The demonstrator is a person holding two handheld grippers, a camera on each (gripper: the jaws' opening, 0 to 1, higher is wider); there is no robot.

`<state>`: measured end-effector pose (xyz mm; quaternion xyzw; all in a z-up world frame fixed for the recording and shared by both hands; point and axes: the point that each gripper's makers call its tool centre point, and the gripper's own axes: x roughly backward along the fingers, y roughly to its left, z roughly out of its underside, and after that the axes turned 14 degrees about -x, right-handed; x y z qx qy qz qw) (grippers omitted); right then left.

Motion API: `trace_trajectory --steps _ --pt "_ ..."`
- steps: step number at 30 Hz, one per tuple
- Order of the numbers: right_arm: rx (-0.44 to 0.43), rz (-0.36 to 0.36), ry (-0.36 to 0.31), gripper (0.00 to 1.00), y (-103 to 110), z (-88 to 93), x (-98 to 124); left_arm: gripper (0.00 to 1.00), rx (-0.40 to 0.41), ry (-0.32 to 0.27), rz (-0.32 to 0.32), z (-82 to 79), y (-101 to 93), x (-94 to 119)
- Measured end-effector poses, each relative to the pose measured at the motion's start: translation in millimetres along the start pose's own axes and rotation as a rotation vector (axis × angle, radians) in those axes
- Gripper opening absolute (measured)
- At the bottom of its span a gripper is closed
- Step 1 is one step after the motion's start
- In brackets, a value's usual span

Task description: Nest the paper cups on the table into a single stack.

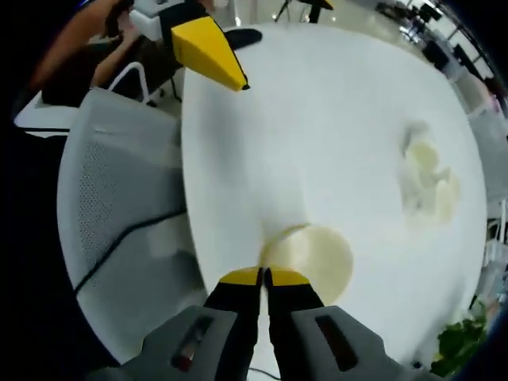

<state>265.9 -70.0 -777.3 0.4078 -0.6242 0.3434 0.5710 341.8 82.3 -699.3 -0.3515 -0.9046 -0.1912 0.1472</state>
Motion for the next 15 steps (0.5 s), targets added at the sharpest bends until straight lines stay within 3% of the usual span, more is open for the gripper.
trace_trajectory --steps 9,13,15 --pt "-0.022 -0.020 -0.044 0.00 -0.9 -3.6 0.4 0.98 0.005 0.004 -0.001 1.2 0.2 -0.7" --pt "-0.011 -0.013 -0.071 0.06 -4.9 -1.0 3.8 0.98 0.003 0.002 0.002 0.3 -1.0 -1.8" --pt "-0.014 -0.039 -0.116 0.11 -5.0 -4.6 8.0 0.98 0.002 0.003 0.001 -0.1 -1.7 -2.0"
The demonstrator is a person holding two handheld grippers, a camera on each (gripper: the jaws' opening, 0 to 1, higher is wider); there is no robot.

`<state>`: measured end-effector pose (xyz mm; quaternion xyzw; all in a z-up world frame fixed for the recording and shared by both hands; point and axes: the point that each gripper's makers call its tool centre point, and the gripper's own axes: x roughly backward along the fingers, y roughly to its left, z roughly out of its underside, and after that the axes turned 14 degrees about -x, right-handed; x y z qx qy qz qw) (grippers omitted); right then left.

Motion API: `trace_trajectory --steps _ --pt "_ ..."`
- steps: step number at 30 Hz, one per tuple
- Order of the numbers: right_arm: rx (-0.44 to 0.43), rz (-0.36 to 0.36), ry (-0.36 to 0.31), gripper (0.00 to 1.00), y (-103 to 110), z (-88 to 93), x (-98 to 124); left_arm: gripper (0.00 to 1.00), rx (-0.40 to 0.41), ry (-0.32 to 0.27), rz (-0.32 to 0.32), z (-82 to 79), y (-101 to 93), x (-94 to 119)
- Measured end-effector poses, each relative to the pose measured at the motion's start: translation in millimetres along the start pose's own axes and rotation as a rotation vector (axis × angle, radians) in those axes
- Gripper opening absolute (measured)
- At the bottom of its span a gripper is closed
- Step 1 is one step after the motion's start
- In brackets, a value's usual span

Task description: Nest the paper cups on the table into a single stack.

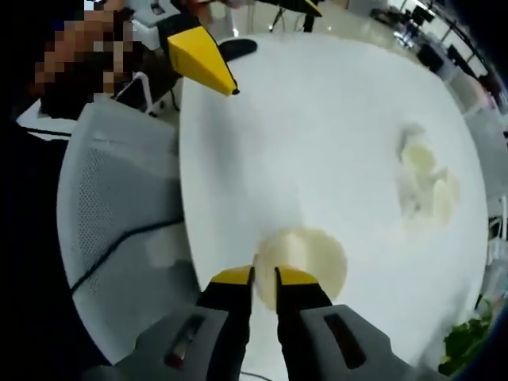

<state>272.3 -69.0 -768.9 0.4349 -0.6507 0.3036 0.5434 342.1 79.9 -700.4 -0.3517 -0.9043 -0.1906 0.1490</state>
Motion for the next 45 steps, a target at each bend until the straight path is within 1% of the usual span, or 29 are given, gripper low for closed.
trace_trajectory --steps 1,2,5,6,7,8,9,12,15,17,19,20,22,23,24,26,28,29,30,31,32,34,35,36,37,38,42,44,45 --pt "-0.007 -0.006 -0.008 0.12 0.2 -0.6 1.5 0.98 0.002 -0.001 0.000 -0.3 -0.3 0.0" --pt "-0.033 -0.021 -0.029 0.13 0.1 -2.3 6.3 0.98 0.002 -0.001 0.000 -0.5 -0.4 -0.1" --pt "-0.050 -0.037 -0.065 0.19 -5.6 -3.4 19.4 0.98 -0.001 -0.001 0.002 -1.0 -1.1 -0.9" --pt "-0.050 -0.047 -0.084 0.23 -6.8 -3.9 26.2 0.98 -0.001 -0.002 0.003 -1.4 -1.0 -1.2" --pt "-0.049 -0.056 -0.118 0.26 -8.0 -7.6 30.6 0.98 -0.002 -0.004 0.004 -2.0 -0.8 -1.6" --pt "-0.055 -0.062 -0.167 0.29 -11.3 -13.1 38.0 0.98 -0.003 -0.006 0.006 -3.0 -0.7 -1.9" --pt "-0.068 -0.062 -0.190 0.33 -14.1 -15.0 43.2 0.98 -0.004 -0.009 0.007 -3.9 -0.5 -2.1" --pt "-0.089 -0.049 -0.281 0.42 -26.2 -20.5 63.7 0.98 0.016 -0.033 0.007 -11.2 0.0 -2.0" --pt "-0.111 -0.017 -0.353 0.48 -40.9 -21.3 78.2 0.98 0.041 -0.054 0.018 -15.5 -0.4 -2.8" --pt "-0.118 0.002 -0.411 0.51 -50.5 -20.4 87.1 0.98 0.043 -0.065 0.029 -20.0 -3.0 -2.8" --pt "-0.143 0.010 -0.455 0.54 -57.2 -17.3 93.0 0.98 0.039 -0.077 0.038 -24.1 -4.6 -3.4" --pt "-0.151 0.013 -0.486 0.55 -60.3 -16.4 96.3 0.98 0.034 -0.077 0.039 -25.0 -4.4 -4.1" --pt "-0.167 0.020 -0.573 0.56 -67.2 -13.8 105.3 0.98 0.029 -0.078 0.039 -25.8 -3.7 -4.7" --pt "-0.209 0.027 -0.618 0.57 -73.8 -8.8 108.9 0.98 0.028 -0.079 0.038 -26.2 -3.4 -4.9" --pt "-0.238 0.032 -0.638 0.58 -78.2 -5.0 110.5 0.98 0.030 -0.081 0.038 -26.9 -2.9 -5.1" --pt "-0.255 0.051 -0.706 0.60 -87.6 2.8 115.0 0.98 0.028 -0.088 0.038 -28.6 -2.1 -5.3" --pt "-0.255 0.089 -0.741 0.64 -96.0 11.4 117.8 0.98 0.027 -0.089 0.040 -29.6 -2.3 -5.0" --pt "-0.280 0.120 -0.776 0.67 -103.7 19.8 120.5 0.98 0.044 -0.102 0.051 -31.6 -2.4 -3.8" --pt "-0.295 0.126 -0.796 0.70 -106.7 23.3 121.9 0.98 0.057 -0.118 0.051 -34.0 -0.6 -2.8" --pt "-0.318 0.133 -0.813 0.72 -109.9 26.5 123.0 0.98 0.059 -0.121 0.047 -34.3 0.8 -2.6" --pt "-0.352 0.149 -0.830 0.72 -116.1 33.3 123.1 0.98 0.056 -0.111 0.046 -32.9 0.7 -2.9" --pt "-0.377 0.181 -0.873 0.74 -126.4 40.9 124.6 0.98 0.046 -0.101 0.044 -31.4 1.3 -3.0" --pt "-0.383 0.186 -0.880 0.76 -128.3 42.3 124.6 0.98 0.047 -0.104 0.045 -31.9 1.6 -3.1" --pt "-0.415 0.191 -0.901 0.78 -134.3 48.9 122.6 0.98 0.047 -0.105 0.045 -32.4 1.8 -3.1" --pt "-0.423 0.189 -0.906 0.82 -135.2 50.4 121.9 0.98 0.040 -0.104 0.039 -32.6 2.8 -3.1" --pt "-0.442 0.184 -0.927 0.84 -137.2 53.4 120.8 0.98 0.039 -0.103 0.037 -31.6 4.2 -3.7" --pt "-0.430 0.200 -0.979 0.96 -142.0 60.1 117.6 0.98 0.042 -0.101 0.024 -30.2 8.5 -4.5" --pt "-0.428 0.201 -1.011 1.00 -142.5 62.9 117.1 0.98 0.051 -0.093 0.020 -28.2 9.4 -4.4" --pt "-0.420 0.195 -1.030 1.00 -141.5 63.9 116.9 0.98 0.050 -0.091 0.016 -26.9 10.0 -4.0"
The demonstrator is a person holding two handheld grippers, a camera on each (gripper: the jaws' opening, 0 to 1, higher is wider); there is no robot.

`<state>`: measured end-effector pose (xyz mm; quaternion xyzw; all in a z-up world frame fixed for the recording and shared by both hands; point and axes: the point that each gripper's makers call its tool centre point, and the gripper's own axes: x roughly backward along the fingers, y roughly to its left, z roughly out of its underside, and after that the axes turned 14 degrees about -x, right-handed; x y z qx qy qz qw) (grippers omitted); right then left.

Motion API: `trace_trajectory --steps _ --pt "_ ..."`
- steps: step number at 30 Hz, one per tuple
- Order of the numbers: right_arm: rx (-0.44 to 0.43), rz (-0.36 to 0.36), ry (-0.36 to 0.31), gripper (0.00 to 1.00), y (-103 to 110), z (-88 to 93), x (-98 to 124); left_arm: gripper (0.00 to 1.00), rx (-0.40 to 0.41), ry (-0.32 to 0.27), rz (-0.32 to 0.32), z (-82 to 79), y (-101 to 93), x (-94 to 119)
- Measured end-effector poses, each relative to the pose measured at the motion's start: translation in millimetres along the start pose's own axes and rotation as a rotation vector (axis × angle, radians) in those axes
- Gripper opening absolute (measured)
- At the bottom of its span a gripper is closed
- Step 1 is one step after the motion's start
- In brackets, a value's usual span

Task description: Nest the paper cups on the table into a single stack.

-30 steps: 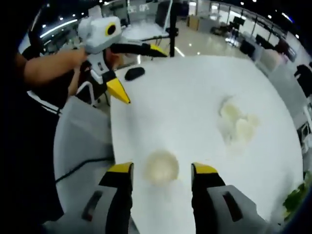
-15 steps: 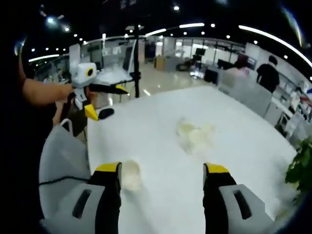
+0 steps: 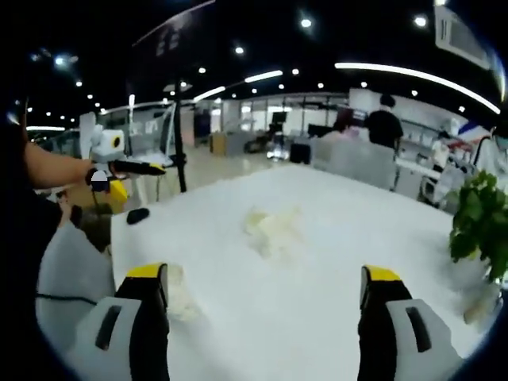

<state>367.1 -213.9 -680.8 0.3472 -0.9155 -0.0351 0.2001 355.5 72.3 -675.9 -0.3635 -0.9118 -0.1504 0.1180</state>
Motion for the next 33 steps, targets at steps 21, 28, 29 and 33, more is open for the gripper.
trace_trajectory --steps 21,28,29,33 --pt "-0.009 0.027 -0.033 1.00 -10.1 16.4 12.0 0.98 -0.024 -0.008 -0.019 7.5 4.1 2.8" --pt "-0.014 0.025 -0.040 1.00 -10.0 14.5 8.9 0.98 -0.024 -0.010 -0.034 7.0 8.0 3.0" --pt "-0.016 0.023 -0.042 1.00 -9.8 14.3 8.6 0.98 -0.022 -0.011 -0.035 6.9 8.0 3.2" --pt "-0.010 0.031 -0.047 1.00 -10.8 14.3 5.9 0.98 -0.021 -0.008 -0.041 8.6 9.0 3.2"
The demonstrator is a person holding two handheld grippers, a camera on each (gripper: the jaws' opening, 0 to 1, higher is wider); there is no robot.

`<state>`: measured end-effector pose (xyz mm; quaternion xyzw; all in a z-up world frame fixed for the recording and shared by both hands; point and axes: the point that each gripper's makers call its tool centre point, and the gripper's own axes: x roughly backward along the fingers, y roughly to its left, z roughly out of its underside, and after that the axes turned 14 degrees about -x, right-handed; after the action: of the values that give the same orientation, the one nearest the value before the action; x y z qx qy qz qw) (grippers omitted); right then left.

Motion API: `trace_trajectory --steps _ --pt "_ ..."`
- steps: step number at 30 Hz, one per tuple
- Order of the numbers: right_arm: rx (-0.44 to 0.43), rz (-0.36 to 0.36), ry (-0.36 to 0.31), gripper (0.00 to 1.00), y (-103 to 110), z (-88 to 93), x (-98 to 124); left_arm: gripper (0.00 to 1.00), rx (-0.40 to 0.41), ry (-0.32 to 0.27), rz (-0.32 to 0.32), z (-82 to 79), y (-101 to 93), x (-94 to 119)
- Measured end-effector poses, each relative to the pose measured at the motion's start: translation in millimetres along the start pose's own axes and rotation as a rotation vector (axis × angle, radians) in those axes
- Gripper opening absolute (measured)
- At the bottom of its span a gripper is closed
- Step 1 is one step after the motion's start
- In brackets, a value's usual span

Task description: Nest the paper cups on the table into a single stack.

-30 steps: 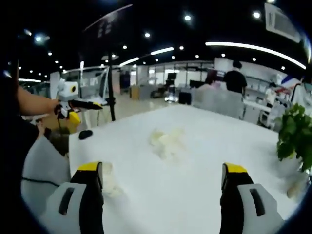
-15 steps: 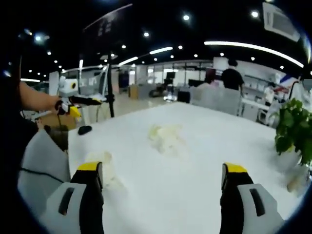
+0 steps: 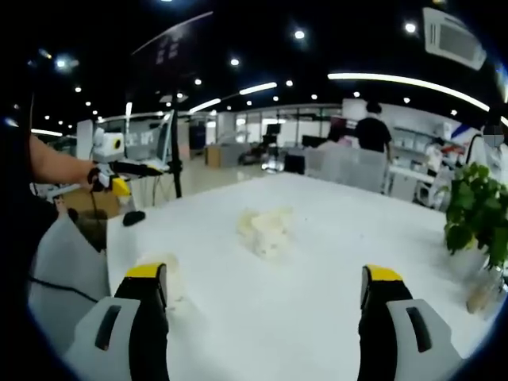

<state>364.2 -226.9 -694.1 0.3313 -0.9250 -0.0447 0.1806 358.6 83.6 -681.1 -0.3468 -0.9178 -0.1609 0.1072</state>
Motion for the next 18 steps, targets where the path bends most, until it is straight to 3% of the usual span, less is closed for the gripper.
trace_trajectory --steps 12,18 --pt "-0.001 -0.001 -0.002 1.00 -2.8 6.8 -15.2 0.98 -0.001 0.023 -0.008 7.7 -6.2 -0.4" --pt "0.007 0.001 -0.023 1.00 -9.7 5.9 -32.9 0.98 0.013 0.030 -0.010 11.9 -8.3 -1.5"
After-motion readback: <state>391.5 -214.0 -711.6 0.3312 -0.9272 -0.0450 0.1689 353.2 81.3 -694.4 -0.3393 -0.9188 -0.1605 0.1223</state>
